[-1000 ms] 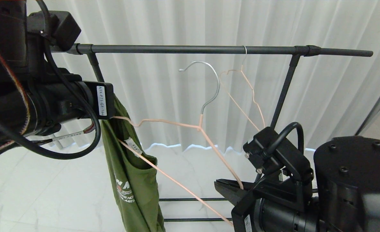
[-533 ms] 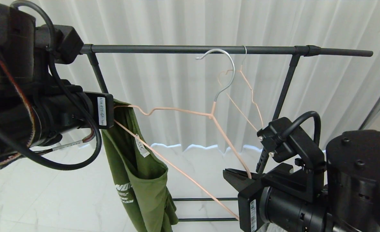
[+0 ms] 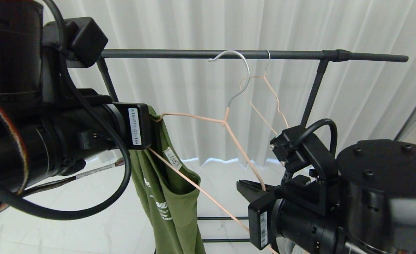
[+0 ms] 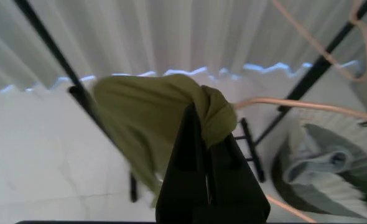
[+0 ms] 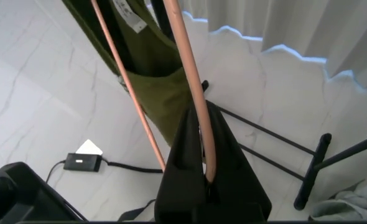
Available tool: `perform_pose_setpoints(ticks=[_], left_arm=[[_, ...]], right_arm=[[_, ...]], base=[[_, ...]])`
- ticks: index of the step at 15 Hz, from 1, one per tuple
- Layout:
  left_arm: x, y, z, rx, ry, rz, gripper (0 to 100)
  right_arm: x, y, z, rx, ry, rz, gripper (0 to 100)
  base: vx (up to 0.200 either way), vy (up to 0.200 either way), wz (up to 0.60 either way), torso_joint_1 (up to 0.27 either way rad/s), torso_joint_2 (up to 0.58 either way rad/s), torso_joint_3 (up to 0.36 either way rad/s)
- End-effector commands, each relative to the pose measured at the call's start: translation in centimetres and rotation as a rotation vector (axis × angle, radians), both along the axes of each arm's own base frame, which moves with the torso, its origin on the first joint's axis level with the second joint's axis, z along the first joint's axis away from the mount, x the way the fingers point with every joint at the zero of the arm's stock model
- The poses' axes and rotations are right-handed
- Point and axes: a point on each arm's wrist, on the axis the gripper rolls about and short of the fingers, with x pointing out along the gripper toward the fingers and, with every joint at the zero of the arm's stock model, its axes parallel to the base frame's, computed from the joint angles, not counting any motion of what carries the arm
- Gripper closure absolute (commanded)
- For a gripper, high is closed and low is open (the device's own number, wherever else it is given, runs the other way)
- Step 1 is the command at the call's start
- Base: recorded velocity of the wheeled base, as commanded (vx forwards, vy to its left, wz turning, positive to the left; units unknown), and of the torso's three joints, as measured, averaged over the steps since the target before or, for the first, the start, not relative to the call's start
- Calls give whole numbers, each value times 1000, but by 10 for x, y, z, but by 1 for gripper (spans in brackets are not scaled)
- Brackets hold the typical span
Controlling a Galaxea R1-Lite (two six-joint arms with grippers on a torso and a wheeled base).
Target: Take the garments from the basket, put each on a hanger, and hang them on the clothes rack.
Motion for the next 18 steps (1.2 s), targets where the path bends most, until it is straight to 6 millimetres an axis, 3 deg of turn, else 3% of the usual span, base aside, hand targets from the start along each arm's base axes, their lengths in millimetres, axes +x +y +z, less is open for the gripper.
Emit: perform_pose_setpoints(ticks=[1, 9, 18], left_arm=[[-3, -6, 1, -7, 1, -26, 100], [-35, -26, 8, -68, -2, -200, 100], [-46, -12, -10, 8, 22, -250, 100]], right_arm=[[1, 9, -6, -18, 7, 7, 100], [6, 41, -18, -34, 6, 28, 100], [4, 32, 0, 37, -50, -37, 100]], base=[[0, 0, 0, 0, 0, 0], [0, 0, 0, 0, 0, 0], [0, 0, 0, 0, 0, 0]])
